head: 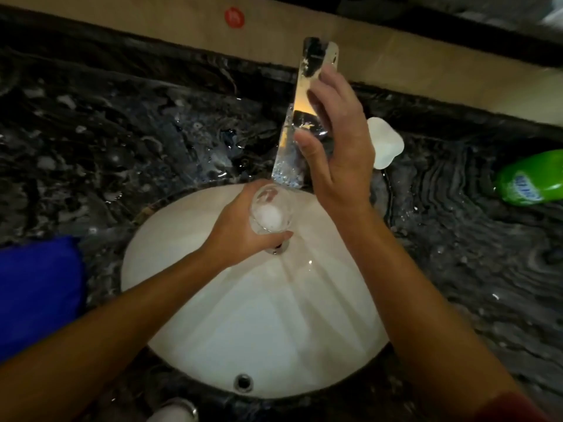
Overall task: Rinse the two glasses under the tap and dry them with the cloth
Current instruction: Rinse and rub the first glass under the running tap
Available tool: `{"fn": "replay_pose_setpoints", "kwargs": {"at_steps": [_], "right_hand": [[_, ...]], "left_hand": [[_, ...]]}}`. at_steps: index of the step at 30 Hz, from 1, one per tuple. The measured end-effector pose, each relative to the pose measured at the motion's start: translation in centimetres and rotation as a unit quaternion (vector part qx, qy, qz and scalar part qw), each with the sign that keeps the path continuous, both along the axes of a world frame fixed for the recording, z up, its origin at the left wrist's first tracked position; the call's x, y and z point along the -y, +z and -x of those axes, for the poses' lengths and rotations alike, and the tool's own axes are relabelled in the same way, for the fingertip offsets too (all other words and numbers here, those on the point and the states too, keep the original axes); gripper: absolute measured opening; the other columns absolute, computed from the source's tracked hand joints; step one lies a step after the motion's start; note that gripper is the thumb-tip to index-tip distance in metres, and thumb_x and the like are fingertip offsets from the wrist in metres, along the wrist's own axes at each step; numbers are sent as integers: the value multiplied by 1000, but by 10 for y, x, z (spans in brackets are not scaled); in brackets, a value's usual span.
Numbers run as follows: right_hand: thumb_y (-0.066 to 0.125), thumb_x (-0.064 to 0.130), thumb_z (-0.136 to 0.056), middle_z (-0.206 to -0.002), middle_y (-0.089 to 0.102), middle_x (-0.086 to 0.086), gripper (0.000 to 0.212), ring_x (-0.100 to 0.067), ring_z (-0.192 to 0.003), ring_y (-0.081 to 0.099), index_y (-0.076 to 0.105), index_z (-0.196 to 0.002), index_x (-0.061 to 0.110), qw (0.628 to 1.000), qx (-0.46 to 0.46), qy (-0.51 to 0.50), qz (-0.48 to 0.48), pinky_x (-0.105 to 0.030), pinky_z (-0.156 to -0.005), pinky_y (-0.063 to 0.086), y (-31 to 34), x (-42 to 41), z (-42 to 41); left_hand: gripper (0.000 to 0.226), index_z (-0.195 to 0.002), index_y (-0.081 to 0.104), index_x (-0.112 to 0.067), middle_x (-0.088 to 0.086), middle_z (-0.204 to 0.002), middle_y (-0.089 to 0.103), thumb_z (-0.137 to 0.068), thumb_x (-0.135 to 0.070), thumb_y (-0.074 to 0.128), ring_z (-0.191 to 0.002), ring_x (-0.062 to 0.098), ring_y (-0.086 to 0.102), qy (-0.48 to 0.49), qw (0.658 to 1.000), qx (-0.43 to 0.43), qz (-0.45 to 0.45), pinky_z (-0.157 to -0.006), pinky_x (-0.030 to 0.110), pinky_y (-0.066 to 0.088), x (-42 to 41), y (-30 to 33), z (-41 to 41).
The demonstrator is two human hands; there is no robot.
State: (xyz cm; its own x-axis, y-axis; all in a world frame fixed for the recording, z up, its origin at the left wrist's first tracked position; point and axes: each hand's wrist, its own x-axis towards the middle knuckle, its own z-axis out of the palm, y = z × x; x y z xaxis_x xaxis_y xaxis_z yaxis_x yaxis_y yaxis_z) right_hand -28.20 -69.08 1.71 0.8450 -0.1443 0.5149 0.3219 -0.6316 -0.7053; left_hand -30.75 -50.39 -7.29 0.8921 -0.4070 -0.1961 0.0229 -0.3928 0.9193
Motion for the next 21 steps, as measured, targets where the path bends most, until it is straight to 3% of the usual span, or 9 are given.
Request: {"fn": "replay_pose_setpoints", "kwargs": {"at_steps": [2,4,8,10,13,16,17,19,21], "right_hand": [[56,42,-105,-152,52,-24,57,-17,-139,50,58,-140,-4,1000,5,0,9,-59,-100,53,0,1,-1],[62,36,-101,-149,55,-22,53,-20,-137,54,62,-137,-3,1000,1,-3,19,-54,-100,54,3,5,-3],[62,31,-101,-137,67,-13,39,-12,-126,63,70,-126,3,999,15,-38,-13,-23,-102,52,25,9,-12],[61,33,-102,-132,71,-8,36,-14,-121,68,72,-125,7,998,18,-54,-21,-24,-96,54,34,9,-15],[57,36,-106,-127,70,-9,37,-17,-105,69,64,-133,12,992,-7,-58,-111,-27,-83,54,28,2,13],[51,30,-108,-105,69,-3,26,-13,-92,65,68,-116,12,983,-69,-80,-153,-39,-75,53,2,-4,66],[50,28,-106,-102,71,1,27,-7,-94,66,71,-109,13,982,-114,-72,-130,-42,-80,54,-11,-7,81],[45,34,-101,-110,74,9,35,5,-107,62,75,-109,18,972,-233,-18,-31,-44,-105,46,-32,-10,99],[39,45,-102,-133,71,3,48,-5,-128,56,72,-127,21,925,-369,78,44,-47,-122,27,-47,-24,98]], "left_hand": [[88,-137,48,-42,-24,-127,65,-65,-41,99,-118,-4,62,6,1000,3,-2,-93,15,49,3,3,-3],[89,-136,46,-45,-24,-124,65,-63,-47,97,-115,-7,62,11,1000,6,9,-89,9,47,12,7,-4],[90,-137,45,-41,-24,-120,67,-64,-41,98,-109,-12,63,19,1000,2,20,-83,3,45,22,11,0],[90,-138,45,-38,-23,-119,67,-65,-37,98,-109,-10,64,26,999,-4,26,-84,5,47,26,10,1],[90,-137,45,-41,-25,-121,66,-63,-42,95,-112,-7,63,37,999,-11,31,-86,8,49,26,10,4],[88,-133,43,-49,-36,-122,63,-62,-47,94,-113,-11,61,30,999,-6,15,-86,7,47,22,1,6],[88,-131,43,-52,-36,-121,63,-60,-49,94,-113,-11,60,31,999,-10,8,-85,6,47,19,-3,5],[87,-131,43,-51,-26,-123,63,-58,-51,91,-115,-2,62,24,1000,-9,1,-89,14,50,16,-8,5],[86,-137,42,-43,-11,-129,60,-62,-52,82,-118,12,61,-5,1000,6,-12,-96,29,53,9,-20,6]]}}
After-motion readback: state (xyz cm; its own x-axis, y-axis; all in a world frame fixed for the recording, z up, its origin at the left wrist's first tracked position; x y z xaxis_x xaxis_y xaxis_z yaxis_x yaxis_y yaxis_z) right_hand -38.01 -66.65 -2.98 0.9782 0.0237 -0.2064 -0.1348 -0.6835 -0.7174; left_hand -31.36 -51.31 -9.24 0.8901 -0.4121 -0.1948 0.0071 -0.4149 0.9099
